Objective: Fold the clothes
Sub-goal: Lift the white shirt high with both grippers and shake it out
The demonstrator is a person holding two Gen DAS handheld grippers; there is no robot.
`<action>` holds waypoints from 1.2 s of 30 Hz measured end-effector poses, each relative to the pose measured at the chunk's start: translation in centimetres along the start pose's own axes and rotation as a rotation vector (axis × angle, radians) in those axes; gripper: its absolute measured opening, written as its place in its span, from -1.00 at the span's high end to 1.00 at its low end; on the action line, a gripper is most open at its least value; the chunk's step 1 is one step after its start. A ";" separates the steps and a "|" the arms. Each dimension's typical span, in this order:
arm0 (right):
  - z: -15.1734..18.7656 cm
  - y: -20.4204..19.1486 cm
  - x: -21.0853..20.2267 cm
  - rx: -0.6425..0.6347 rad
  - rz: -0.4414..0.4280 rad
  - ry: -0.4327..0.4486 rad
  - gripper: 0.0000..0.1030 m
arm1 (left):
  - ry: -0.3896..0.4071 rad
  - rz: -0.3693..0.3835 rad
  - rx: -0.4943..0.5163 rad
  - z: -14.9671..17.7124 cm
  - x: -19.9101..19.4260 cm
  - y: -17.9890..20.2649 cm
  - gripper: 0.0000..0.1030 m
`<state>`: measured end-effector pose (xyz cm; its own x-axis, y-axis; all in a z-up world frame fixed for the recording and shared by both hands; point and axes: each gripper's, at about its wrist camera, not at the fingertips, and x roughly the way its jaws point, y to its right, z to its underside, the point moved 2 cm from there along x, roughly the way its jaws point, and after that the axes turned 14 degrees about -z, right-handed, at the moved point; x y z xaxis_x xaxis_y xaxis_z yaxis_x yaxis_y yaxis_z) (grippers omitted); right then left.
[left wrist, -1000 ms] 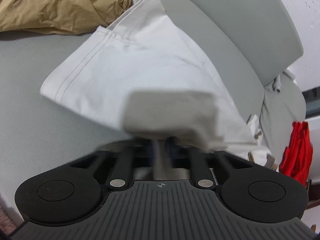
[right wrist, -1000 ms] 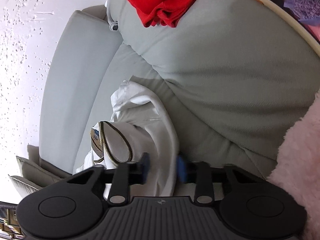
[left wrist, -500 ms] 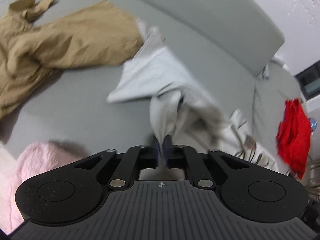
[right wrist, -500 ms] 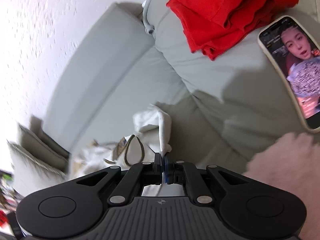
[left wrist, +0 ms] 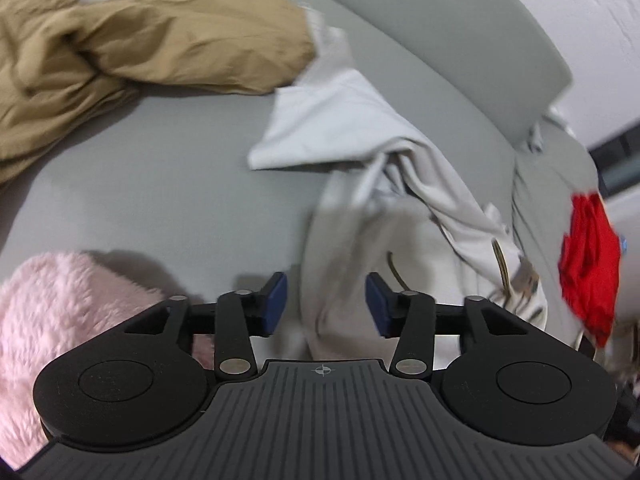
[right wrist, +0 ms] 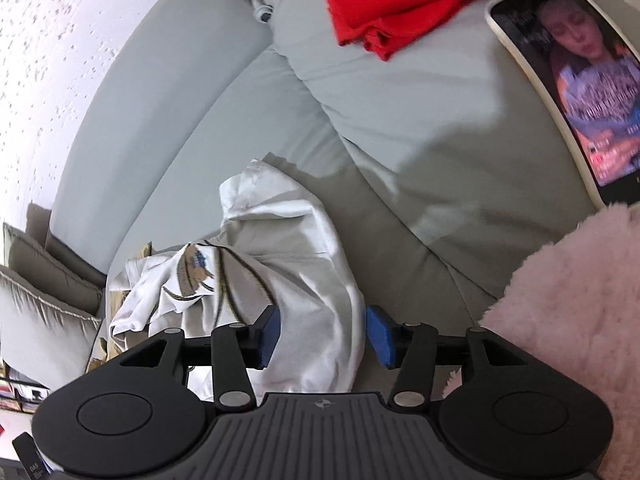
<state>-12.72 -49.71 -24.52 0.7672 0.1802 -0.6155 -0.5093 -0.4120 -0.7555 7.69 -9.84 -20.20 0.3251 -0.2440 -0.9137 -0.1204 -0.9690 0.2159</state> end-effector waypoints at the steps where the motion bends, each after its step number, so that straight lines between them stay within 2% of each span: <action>1: 0.1 0.0 -0.1 0.005 -0.002 0.001 0.02 | 0.005 -0.009 0.024 -0.2 0.3 0.3 -0.04; 9: -0.1 0.8 1.0 0.024 -0.018 0.018 0.02 | -0.012 -0.046 0.090 -1.7 3.4 2.7 -0.05; 14: -0.3 1.1 2.0 0.029 -0.022 0.031 0.03 | -0.028 -0.110 0.128 -1.7 5.5 3.8 0.01; 16: -0.3 1.3 2.2 0.030 -0.028 0.066 0.03 | -0.012 -0.127 0.141 -1.6 5.8 4.1 0.13; 17: -0.3 1.3 2.3 0.032 -0.031 0.084 0.05 | -0.008 -0.134 0.146 -1.6 5.8 4.2 0.29; 19: -0.4 1.5 2.3 0.055 -0.042 0.115 0.21 | 0.002 -0.142 0.158 -1.5 5.7 4.3 0.78; 21: -0.6 1.4 2.5 0.053 -0.051 0.106 0.86 | 0.013 -0.152 0.170 -1.3 5.4 4.4 0.91; 24: -0.6 -0.1 2.3 -0.019 0.001 0.093 0.91 | 0.051 -0.195 0.173 -1.1 3.7 4.5 0.93; 27: -0.8 -1.6 1.2 -0.041 -0.007 0.096 0.92 | 0.067 -0.200 0.132 -1.2 1.3 3.9 0.93; 28: -0.9 -2.1 0.9 -0.040 -0.019 0.092 0.92 | 0.067 -0.180 0.092 -1.3 -0.4 3.2 0.93; 29: -1.0 -3.2 0.0 -0.028 -0.065 0.077 0.92 | 0.066 -0.157 0.062 -1.4 -1.5 2.7 0.93; 31: -1.2 -4.2 -0.7 -0.012 -0.104 0.066 0.92 | 0.073 -0.099 -0.006 -1.9 -4.1 1.7 0.93; 33: -1.6 -6.7 -2.2 0.011 -0.194 0.062 0.92 | 0.089 -0.032 -0.084 -2.6 -7.2 0.6 0.94; 34: -1.9 -7.7 -2.6 0.009 -0.224 0.069 0.92 | 0.121 0.002 -0.123 -3.5 -9.5 0.2 0.94; 35: -2.8 -10.5 -3.9 -0.011 -0.308 0.095 0.92 | 0.143 0.026 -0.149 -4.3 -11.1 0.1 0.94; 36: -3.2 -11.8 -4.4 -0.025 -0.337 0.107 0.92 | 0.166 0.049 -0.174 -5.1 -12.7 0.0 0.94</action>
<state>-8.82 -48.53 -12.15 0.9278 0.2159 -0.3044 -0.2118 -0.3668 -0.9059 8.32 -6.94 -6.86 0.4740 -0.2806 -0.8347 0.0186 -0.9445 0.3280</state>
